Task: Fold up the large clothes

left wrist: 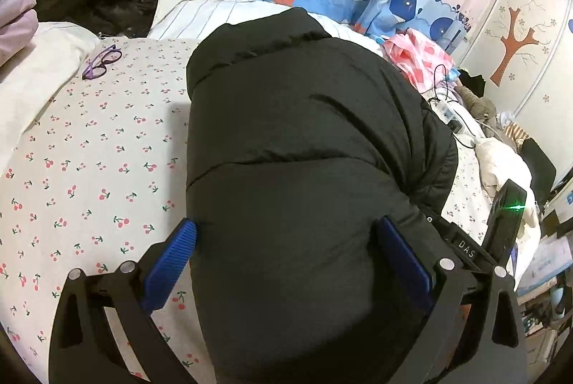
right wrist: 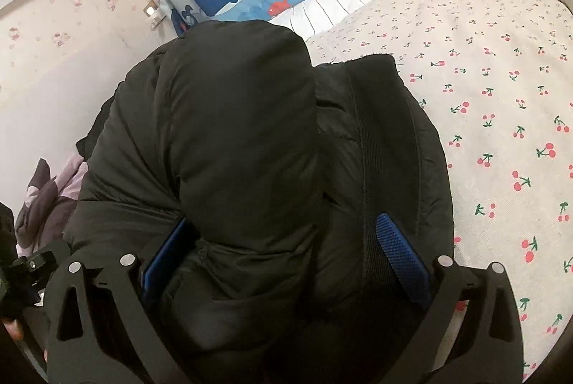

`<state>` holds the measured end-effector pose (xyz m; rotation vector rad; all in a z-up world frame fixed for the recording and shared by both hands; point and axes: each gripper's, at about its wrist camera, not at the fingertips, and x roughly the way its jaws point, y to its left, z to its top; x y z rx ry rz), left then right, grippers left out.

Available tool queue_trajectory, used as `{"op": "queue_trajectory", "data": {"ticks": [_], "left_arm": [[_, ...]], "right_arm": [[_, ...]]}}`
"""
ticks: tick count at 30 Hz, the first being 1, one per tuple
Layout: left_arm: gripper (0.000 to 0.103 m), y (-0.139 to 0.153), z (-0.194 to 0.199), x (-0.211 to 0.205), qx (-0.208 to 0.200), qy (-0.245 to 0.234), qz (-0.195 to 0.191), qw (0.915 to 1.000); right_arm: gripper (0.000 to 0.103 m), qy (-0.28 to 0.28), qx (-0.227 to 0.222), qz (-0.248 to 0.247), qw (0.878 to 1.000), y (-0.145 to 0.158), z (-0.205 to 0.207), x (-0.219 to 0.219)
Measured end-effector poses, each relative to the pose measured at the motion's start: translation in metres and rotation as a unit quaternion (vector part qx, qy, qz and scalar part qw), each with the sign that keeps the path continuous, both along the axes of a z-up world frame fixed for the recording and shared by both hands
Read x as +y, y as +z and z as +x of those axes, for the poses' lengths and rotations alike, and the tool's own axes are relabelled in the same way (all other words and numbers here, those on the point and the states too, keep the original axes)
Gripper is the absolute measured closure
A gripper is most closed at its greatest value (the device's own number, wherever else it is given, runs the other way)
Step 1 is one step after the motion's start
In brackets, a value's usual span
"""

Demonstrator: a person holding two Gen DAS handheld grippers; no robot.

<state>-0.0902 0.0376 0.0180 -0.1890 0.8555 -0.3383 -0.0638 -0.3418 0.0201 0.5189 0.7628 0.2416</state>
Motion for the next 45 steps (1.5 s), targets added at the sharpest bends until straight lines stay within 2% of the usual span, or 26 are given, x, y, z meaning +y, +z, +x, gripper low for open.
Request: {"op": "queue_trajectory", "data": {"ticks": [3, 8, 13, 14, 16, 18, 20, 22, 25, 27, 28, 29, 30, 32, 35, 39, 42, 45], "left_arm": [[0.007, 0.0, 0.0, 0.0, -0.001, 0.001, 0.0, 1.0], [0.007, 0.004, -0.003, 0.001, -0.01, 0.009, 0.0, 0.9999], [0.007, 0.025, -0.014, 0.012, -0.082, 0.057, 0.013, 0.9949], [0.007, 0.031, -0.016, 0.014, -0.104, 0.068, 0.024, 0.992], [0.007, 0.039, -0.018, 0.009, -0.13, 0.074, 0.054, 0.9873], [0.007, 0.047, -0.015, 0.003, -0.148, 0.061, 0.078, 0.9841], [0.007, 0.052, -0.007, -0.001, -0.156, 0.058, 0.088, 0.9821], [0.007, 0.054, 0.004, -0.005, -0.15, 0.053, 0.078, 0.9843], [0.007, 0.051, 0.012, -0.016, -0.152, 0.044, 0.084, 0.9839], [0.007, 0.039, 0.016, -0.024, -0.135, 0.033, 0.105, 0.9848], [0.007, 0.035, 0.018, -0.028, -0.124, 0.031, 0.11, 0.9857], [0.007, 0.032, 0.02, -0.03, -0.114, 0.027, 0.108, 0.9872], [0.007, 0.03, 0.021, -0.03, -0.109, 0.021, 0.1, 0.9888], [0.007, 0.028, 0.019, -0.032, -0.109, 0.024, 0.1, 0.9888], [0.007, 0.025, 0.019, -0.042, -0.109, 0.022, 0.123, 0.9862], [0.007, 0.024, 0.014, -0.049, -0.121, 0.021, 0.142, 0.9823], [0.007, 0.027, 0.01, -0.051, -0.13, 0.02, 0.145, 0.9806], [0.007, 0.03, 0.007, -0.051, -0.137, 0.022, 0.147, 0.9794]], "right_arm": [[0.007, 0.001, 0.0, 0.002, 1.0, -0.01, -0.001, -0.014], [0.007, 0.001, -0.001, 0.003, 1.0, -0.009, -0.001, -0.016], [0.007, -0.006, 0.01, -0.013, 1.0, -0.001, -0.002, -0.015], [0.007, -0.017, 0.01, -0.028, 0.999, 0.007, -0.006, -0.015], [0.007, -0.054, -0.056, -0.065, 0.995, 0.04, -0.023, -0.018], [0.007, -0.065, -0.11, -0.094, 0.987, 0.074, -0.028, -0.015], [0.007, -0.043, -0.136, -0.114, 0.983, 0.104, -0.014, -0.005], [0.007, 0.008, -0.132, -0.13, 0.983, 0.124, 0.02, 0.013], [0.007, 0.049, -0.059, -0.159, 0.984, 0.108, 0.073, 0.032], [0.007, 0.051, 0.008, -0.176, 0.983, 0.056, 0.109, 0.035], [0.007, 0.059, 0.025, -0.144, 0.988, 0.028, 0.118, 0.029], [0.006, 0.048, 0.044, -0.05, 0.997, -0.003, 0.125, 0.007], [0.007, 0.028, 0.049, -0.01, 0.998, -0.015, 0.125, -0.007], [0.007, 0.021, 0.043, -0.01, 0.999, -0.017, 0.12, -0.011], [0.007, 0.032, 0.047, -0.035, 0.998, -0.012, 0.115, -0.005], [0.007, 0.011, 0.055, -0.057, 0.997, 0.007, 0.092, -0.005], [0.007, -0.027, 0.014, -0.062, 0.998, 0.031, 0.052, -0.006], [0.007, -0.033, -0.024, -0.086, 0.995, 0.051, 0.019, 0.002]]}}
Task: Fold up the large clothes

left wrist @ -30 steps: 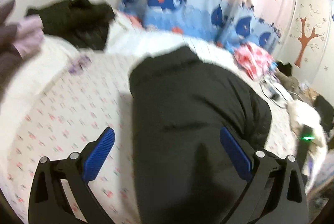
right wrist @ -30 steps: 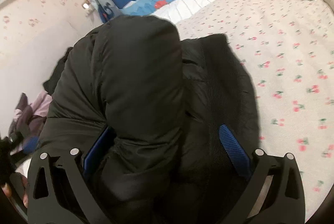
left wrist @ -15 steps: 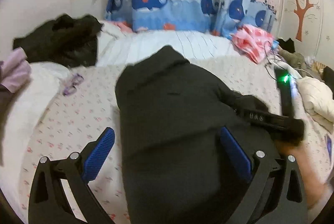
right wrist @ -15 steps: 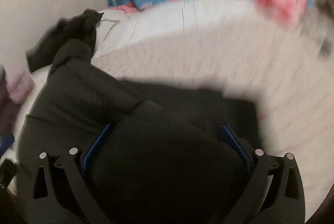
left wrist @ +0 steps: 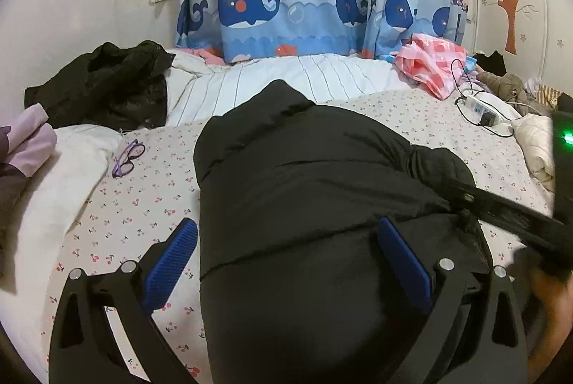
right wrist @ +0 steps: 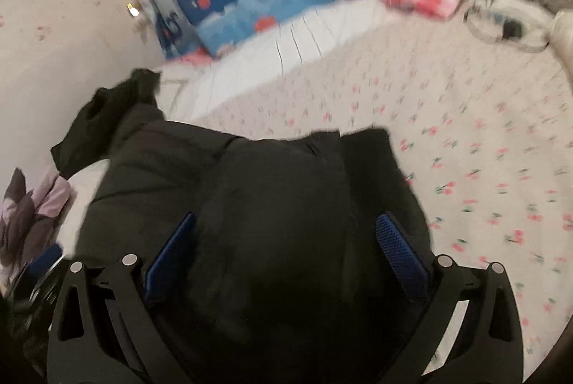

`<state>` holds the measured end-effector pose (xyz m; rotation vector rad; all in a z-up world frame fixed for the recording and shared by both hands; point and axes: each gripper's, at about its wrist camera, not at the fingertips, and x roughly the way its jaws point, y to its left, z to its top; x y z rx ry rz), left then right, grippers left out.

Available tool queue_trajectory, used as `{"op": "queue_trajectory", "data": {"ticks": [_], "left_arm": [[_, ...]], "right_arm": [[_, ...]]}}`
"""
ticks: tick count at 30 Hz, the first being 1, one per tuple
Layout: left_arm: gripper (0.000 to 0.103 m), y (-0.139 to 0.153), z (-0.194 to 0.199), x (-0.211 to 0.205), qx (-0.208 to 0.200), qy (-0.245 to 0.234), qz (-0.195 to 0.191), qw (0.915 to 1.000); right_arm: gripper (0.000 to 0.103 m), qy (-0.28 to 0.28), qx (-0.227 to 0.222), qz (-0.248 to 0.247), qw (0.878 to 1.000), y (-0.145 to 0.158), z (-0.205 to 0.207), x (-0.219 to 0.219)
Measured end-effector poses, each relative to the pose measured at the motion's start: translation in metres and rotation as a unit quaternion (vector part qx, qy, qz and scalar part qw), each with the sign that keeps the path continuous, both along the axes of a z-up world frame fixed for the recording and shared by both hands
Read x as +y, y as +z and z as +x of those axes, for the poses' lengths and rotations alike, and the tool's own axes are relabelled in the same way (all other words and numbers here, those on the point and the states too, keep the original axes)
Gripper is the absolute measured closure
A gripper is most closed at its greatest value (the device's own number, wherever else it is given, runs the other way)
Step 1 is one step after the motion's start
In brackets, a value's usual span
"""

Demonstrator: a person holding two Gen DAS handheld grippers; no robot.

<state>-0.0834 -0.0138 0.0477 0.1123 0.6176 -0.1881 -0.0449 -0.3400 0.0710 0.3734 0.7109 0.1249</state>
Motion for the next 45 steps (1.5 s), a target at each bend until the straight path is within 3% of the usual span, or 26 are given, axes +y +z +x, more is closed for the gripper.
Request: {"op": "queue_trajectory", "data": {"ticks": [5, 9, 23, 27, 29, 31, 33, 35, 36, 37, 39, 41, 43, 45], "left_arm": [[0.007, 0.003, -0.001, 0.004, -0.004, 0.003, -0.005, 1.0], [0.007, 0.005, -0.002, 0.003, -0.007, 0.005, -0.005, 1.0], [0.007, 0.007, -0.005, -0.003, -0.014, 0.003, 0.007, 0.9999], [0.007, 0.007, -0.003, 0.002, -0.004, -0.001, -0.01, 0.9999], [0.007, 0.009, 0.006, 0.019, 0.027, 0.001, -0.059, 0.9979], [0.007, 0.007, 0.017, 0.042, 0.061, 0.012, -0.123, 0.9904], [0.007, -0.001, 0.031, 0.072, 0.104, 0.034, -0.195, 0.9747], [0.007, -0.017, 0.043, 0.091, 0.151, 0.055, -0.228, 0.9603], [0.007, -0.028, 0.049, 0.099, 0.179, 0.063, -0.242, 0.9515], [0.007, -0.037, 0.051, 0.101, 0.199, 0.063, -0.253, 0.9448], [0.007, -0.058, 0.058, 0.101, 0.254, 0.039, -0.288, 0.9227], [0.007, -0.066, 0.057, 0.096, 0.274, 0.021, -0.312, 0.9093], [0.007, -0.069, 0.056, 0.088, 0.285, -0.004, -0.314, 0.9055], [0.007, -0.069, 0.054, 0.077, 0.283, -0.013, -0.287, 0.9149]], "right_arm": [[0.007, 0.027, 0.001, -0.05, 0.998, 0.0, -0.02, 0.022], [0.007, 0.04, 0.029, -0.027, 0.998, -0.018, -0.009, 0.023], [0.007, 0.043, 0.031, -0.021, 0.998, -0.024, -0.007, 0.017], [0.007, 0.007, -0.031, -0.051, 0.998, -0.003, -0.021, 0.01], [0.007, -0.034, -0.057, -0.058, 0.996, 0.009, -0.029, -0.006], [0.007, -0.054, -0.04, -0.055, 0.996, 0.004, -0.025, -0.02], [0.007, -0.056, 0.019, -0.035, 0.998, -0.017, -0.012, -0.031], [0.007, -0.025, 0.082, -0.006, 0.996, -0.043, 0.005, -0.029], [0.007, -0.021, 0.091, 0.01, 0.996, -0.048, 0.007, -0.03], [0.007, -0.021, 0.093, 0.018, 0.995, -0.049, 0.007, -0.031], [0.007, -0.03, 0.072, 0.007, 0.997, -0.04, 0.002, -0.033], [0.007, -0.056, 0.035, -0.013, 0.998, -0.027, -0.007, -0.037], [0.007, -0.09, 0.022, -0.051, 0.994, -0.02, -0.012, -0.042], [0.007, -0.106, 0.047, -0.065, 0.991, -0.026, -0.007, -0.048]]}}
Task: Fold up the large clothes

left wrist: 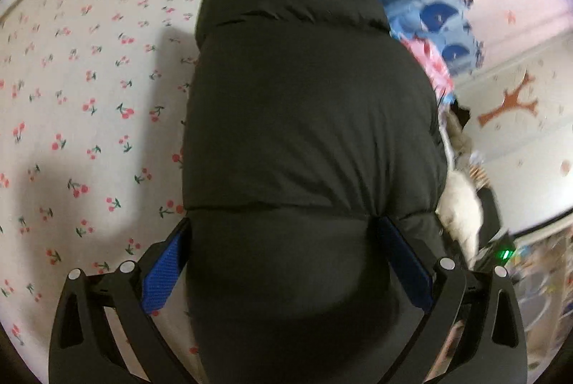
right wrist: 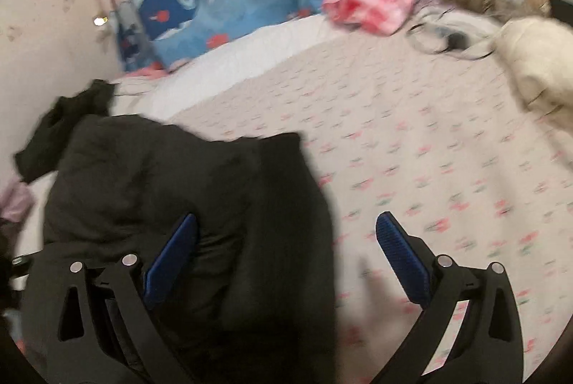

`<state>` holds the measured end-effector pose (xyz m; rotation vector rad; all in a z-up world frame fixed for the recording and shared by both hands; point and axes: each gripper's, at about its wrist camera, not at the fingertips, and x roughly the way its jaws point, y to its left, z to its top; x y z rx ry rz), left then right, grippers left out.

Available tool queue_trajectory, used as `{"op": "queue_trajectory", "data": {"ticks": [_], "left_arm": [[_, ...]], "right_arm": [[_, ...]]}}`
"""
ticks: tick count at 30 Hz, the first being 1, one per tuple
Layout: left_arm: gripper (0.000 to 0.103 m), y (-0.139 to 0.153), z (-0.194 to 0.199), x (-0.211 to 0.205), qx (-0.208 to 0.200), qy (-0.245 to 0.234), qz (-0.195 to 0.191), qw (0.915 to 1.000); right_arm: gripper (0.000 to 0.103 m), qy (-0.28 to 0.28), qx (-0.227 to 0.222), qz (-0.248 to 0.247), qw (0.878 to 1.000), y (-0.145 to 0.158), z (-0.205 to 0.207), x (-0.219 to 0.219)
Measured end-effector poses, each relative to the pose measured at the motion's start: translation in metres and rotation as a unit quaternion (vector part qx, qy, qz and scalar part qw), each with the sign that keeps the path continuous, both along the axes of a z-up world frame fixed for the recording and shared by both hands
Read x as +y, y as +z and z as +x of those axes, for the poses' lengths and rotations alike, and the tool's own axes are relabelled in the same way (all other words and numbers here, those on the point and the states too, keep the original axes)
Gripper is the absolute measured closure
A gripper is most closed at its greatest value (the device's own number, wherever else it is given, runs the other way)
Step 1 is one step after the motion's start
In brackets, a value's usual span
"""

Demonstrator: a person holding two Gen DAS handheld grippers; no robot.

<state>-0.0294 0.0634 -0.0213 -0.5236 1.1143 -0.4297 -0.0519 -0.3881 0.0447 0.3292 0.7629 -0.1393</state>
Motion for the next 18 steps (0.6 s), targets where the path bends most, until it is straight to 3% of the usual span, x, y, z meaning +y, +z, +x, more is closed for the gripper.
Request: {"op": "queue_trajectory", "data": {"ticks": [2, 3, 4, 5, 10, 12, 14, 15, 17, 18], "left_arm": [[0.007, -0.001, -0.001, -0.006, -0.002, -0.012, 0.001, 0.9999], [0.007, 0.002, -0.002, -0.009, -0.011, -0.019, 0.003, 0.9998], [0.007, 0.006, -0.003, -0.011, -0.02, -0.024, 0.006, 0.9995], [0.007, 0.011, -0.006, -0.014, -0.034, -0.027, 0.014, 0.999], [0.007, 0.06, -0.029, -0.025, -0.123, -0.05, 0.045, 0.99], [0.007, 0.083, -0.041, -0.017, -0.152, -0.05, 0.084, 0.9836], [0.007, 0.088, -0.038, -0.009, -0.152, -0.052, 0.124, 0.9792], [0.007, 0.081, -0.034, -0.004, -0.135, -0.055, 0.142, 0.9792], [0.007, 0.054, -0.023, 0.006, -0.076, -0.037, 0.16, 0.9834], [0.007, 0.047, -0.021, 0.008, -0.065, -0.027, 0.168, 0.9833]], "right_arm": [[0.007, 0.013, 0.061, 0.042, 0.997, -0.025, 0.016, -0.004], [0.007, 0.029, 0.078, 0.098, 0.992, -0.038, 0.021, -0.007], [0.007, 0.041, 0.089, 0.182, 0.978, -0.052, 0.025, -0.012], [0.006, 0.052, 0.087, 0.22, 0.97, -0.056, 0.026, -0.013], [0.006, 0.153, 0.065, 0.276, 0.946, -0.05, 0.026, 0.023], [0.006, 0.204, 0.073, 0.321, 0.922, -0.054, 0.026, 0.037], [0.006, 0.241, 0.101, 0.325, 0.909, -0.058, 0.027, 0.049], [0.006, 0.246, 0.118, 0.302, 0.913, -0.059, 0.027, 0.053], [0.006, 0.199, 0.113, 0.257, 0.939, -0.052, 0.022, 0.041], [0.006, 0.157, 0.091, 0.224, 0.958, -0.04, 0.018, 0.031]]}}
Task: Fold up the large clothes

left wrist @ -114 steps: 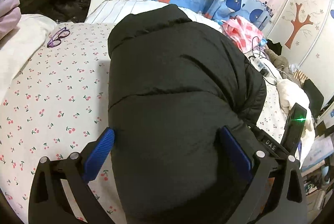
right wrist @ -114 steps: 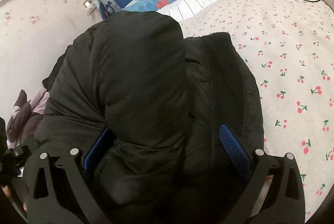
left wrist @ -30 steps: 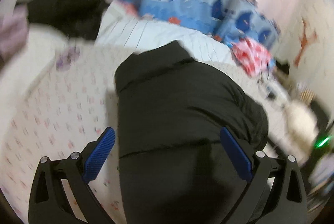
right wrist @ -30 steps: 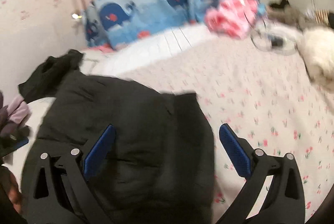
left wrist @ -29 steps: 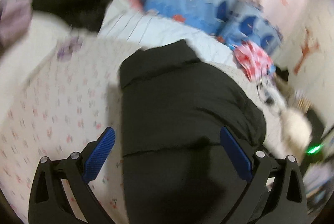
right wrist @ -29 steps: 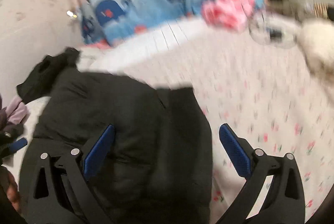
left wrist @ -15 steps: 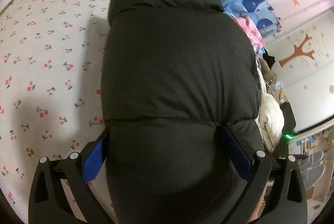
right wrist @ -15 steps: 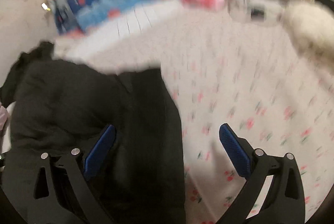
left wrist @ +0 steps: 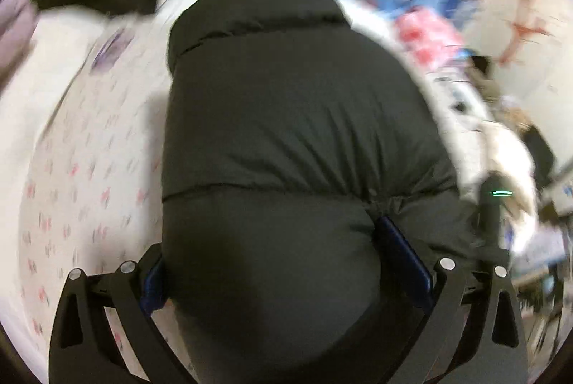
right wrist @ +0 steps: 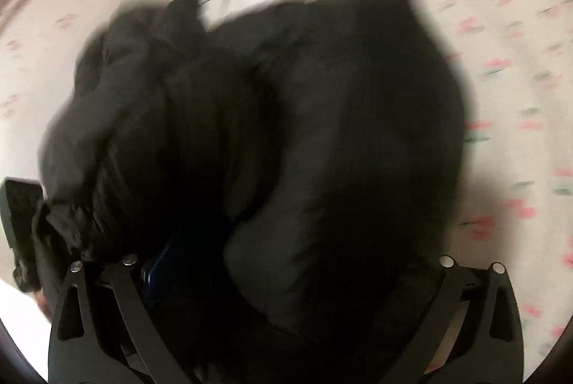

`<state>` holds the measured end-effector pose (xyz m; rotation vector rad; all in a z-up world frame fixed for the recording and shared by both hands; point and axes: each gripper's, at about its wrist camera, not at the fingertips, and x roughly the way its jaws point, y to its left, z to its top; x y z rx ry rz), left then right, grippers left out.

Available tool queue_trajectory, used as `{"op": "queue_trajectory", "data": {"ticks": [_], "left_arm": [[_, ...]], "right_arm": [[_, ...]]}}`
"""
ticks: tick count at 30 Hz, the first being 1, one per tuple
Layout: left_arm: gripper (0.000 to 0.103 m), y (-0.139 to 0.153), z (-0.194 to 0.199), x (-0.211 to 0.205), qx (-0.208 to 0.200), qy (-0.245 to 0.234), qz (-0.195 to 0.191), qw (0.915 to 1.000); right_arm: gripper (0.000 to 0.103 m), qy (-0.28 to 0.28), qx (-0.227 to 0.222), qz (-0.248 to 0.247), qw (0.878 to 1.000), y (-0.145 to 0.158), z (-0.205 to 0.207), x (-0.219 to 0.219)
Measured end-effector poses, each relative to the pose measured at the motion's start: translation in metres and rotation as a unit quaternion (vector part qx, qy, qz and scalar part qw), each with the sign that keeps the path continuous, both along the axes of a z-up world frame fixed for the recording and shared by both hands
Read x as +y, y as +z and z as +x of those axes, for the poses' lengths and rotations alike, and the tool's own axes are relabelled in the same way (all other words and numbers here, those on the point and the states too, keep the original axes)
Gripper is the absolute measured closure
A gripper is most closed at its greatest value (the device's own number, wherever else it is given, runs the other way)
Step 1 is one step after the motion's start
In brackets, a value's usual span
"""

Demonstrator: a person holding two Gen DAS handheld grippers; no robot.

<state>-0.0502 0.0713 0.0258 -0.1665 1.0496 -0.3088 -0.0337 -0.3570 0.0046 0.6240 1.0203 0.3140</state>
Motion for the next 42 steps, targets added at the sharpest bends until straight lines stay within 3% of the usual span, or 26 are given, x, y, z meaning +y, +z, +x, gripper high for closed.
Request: {"op": "queue_trajectory", "data": {"ticks": [1, 3, 5, 7, 8, 10, 11, 13, 14, 18, 22, 23, 25, 29, 33, 35, 39, 42], "left_arm": [[0.007, -0.008, 0.003, 0.0, 0.007, 0.011, 0.014, 0.9998], [0.007, -0.012, 0.003, -0.002, 0.006, 0.009, 0.025, 0.9996], [0.007, -0.011, 0.005, -0.006, -0.002, 0.006, 0.029, 0.9996], [0.007, -0.011, 0.004, -0.009, -0.007, 0.007, 0.037, 0.9993], [0.007, -0.01, 0.002, -0.014, -0.01, 0.006, 0.041, 0.9991], [0.007, -0.009, 0.003, -0.017, -0.014, 0.005, 0.045, 0.9989], [0.007, -0.007, 0.002, -0.017, -0.013, 0.004, 0.038, 0.9992], [0.007, -0.005, -0.001, -0.011, -0.017, -0.01, 0.016, 0.9997], [0.007, -0.004, 0.001, -0.011, -0.017, -0.019, 0.009, 0.9996], [0.006, -0.013, 0.002, -0.014, -0.002, -0.023, 0.027, 0.9994], [0.006, -0.01, 0.001, -0.009, -0.002, -0.015, 0.031, 0.9994], [0.006, -0.01, 0.001, -0.007, -0.001, -0.013, 0.028, 0.9995], [0.006, -0.01, -0.001, -0.008, 0.0, -0.013, 0.02, 0.9997], [0.006, -0.011, -0.005, -0.023, -0.011, -0.028, 0.05, 0.9983], [0.006, -0.007, -0.006, -0.019, -0.016, -0.022, 0.037, 0.9989], [0.006, -0.007, -0.005, -0.014, -0.015, -0.014, 0.032, 0.9993], [0.006, -0.007, -0.005, -0.014, -0.014, -0.011, 0.03, 0.9994], [0.006, -0.007, -0.004, -0.015, -0.014, -0.011, 0.032, 0.9993]], "right_arm": [[0.006, -0.043, -0.038, -0.039, 0.998, 0.022, -0.006, -0.01], [0.006, -0.057, -0.112, -0.074, 0.989, 0.064, -0.012, -0.008], [0.006, -0.007, -0.175, -0.102, 0.979, 0.104, -0.01, 0.019], [0.006, 0.072, -0.203, -0.139, 0.967, 0.124, 0.003, 0.057], [0.006, 0.089, -0.195, -0.158, 0.964, 0.123, 0.012, 0.07], [0.006, 0.08, -0.136, -0.2, 0.967, 0.096, 0.043, 0.081], [0.006, 0.067, -0.097, -0.187, 0.975, 0.065, 0.062, 0.07], [0.006, 0.031, -0.028, -0.094, 0.995, 0.012, 0.089, 0.035], [0.006, 0.016, -0.023, -0.091, 0.995, 0.007, 0.088, 0.026], [0.007, 0.017, -0.023, -0.141, 0.99, 0.023, 0.071, 0.02], [0.007, 0.015, -0.104, -0.142, 0.984, 0.062, 0.011, 0.017], [0.007, 0.025, -0.119, -0.155, 0.98, 0.065, -0.003, 0.021], [0.007, 0.056, -0.092, -0.23, 0.967, 0.043, -0.018, 0.034], [0.007, 0.044, -0.056, -0.195, 0.978, 0.024, -0.001, 0.019], [0.007, 0.039, -0.071, -0.198, 0.977, 0.033, -0.024, 0.016], [0.007, 0.025, -0.113, -0.202, 0.973, 0.054, -0.033, 0.015], [0.007, 0.01, -0.145, -0.208, 0.967, 0.092, -0.004, 0.013], [0.007, 0.001, -0.105, -0.252, 0.962, 0.079, 0.038, 0.022]]}}
